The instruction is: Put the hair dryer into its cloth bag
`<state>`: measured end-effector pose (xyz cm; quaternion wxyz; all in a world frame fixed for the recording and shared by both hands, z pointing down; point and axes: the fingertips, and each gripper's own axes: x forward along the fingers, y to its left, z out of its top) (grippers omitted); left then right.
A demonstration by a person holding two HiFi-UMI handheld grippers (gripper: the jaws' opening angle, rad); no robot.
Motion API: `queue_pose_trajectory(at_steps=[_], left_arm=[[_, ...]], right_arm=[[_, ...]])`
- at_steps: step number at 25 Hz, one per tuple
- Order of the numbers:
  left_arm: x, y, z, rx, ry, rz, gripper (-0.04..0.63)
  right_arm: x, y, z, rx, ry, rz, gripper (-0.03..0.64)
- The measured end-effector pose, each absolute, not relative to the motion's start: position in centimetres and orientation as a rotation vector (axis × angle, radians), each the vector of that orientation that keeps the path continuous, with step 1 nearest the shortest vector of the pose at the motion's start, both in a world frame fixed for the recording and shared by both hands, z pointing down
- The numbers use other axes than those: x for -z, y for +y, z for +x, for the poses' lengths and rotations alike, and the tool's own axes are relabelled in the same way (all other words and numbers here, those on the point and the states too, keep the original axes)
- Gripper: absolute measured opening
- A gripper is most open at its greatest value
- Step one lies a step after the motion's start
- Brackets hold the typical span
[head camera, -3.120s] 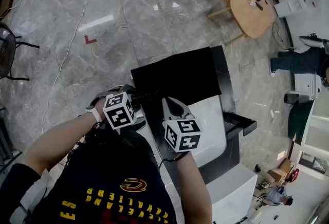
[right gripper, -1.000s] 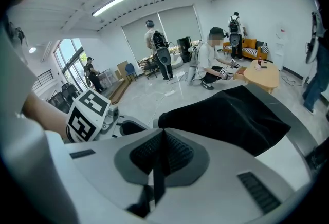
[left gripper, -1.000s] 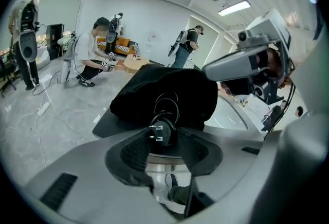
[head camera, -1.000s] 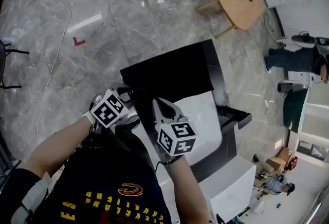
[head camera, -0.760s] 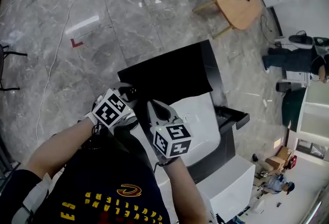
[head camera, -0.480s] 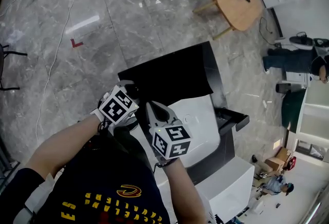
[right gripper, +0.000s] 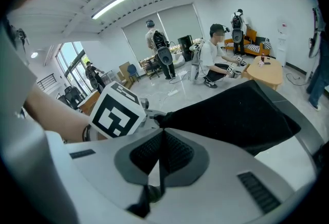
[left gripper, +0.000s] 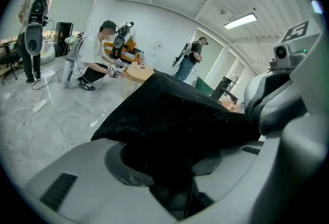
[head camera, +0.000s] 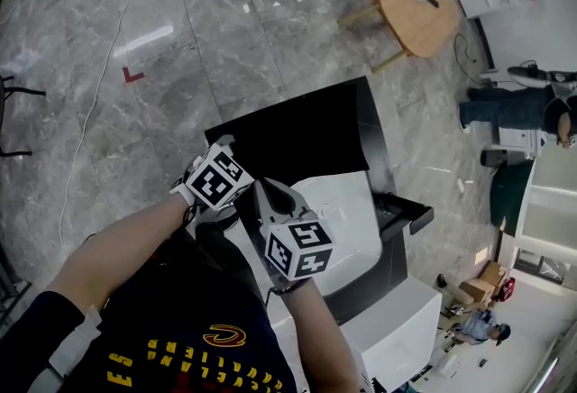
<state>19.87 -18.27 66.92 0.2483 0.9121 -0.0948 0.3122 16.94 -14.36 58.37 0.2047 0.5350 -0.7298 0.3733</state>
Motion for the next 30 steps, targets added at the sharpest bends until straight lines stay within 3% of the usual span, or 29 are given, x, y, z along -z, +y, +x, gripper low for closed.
queue_pose_trajectory(at_steps=[10,21,24,30], left_arm=[[-66.9,-17.7,16.8,-0.858,-0.215,2.483,0.16],[-63.1,-18.1,4.9,-0.948,-0.319,2.651,0.16],[-59.4,-19.6,2.6,-0.853,-0.444,2.656,0.16],[-48.8,-20.3,3.0,-0.526,-0.548,2.658,0.16]], right_arm=[[-58.9,-14.6,17.0,-1.024,-2.012,1.498,0.009],[-62.2,-13.6,17.0,-1.029,-1.971,1.528,0.015],[-61.7,-13.5,17.5,-1.034,-1.978,1.595,0.08],[-56.5,-12.5,19.7,-1.017,-2.041,1.83,0.098]])
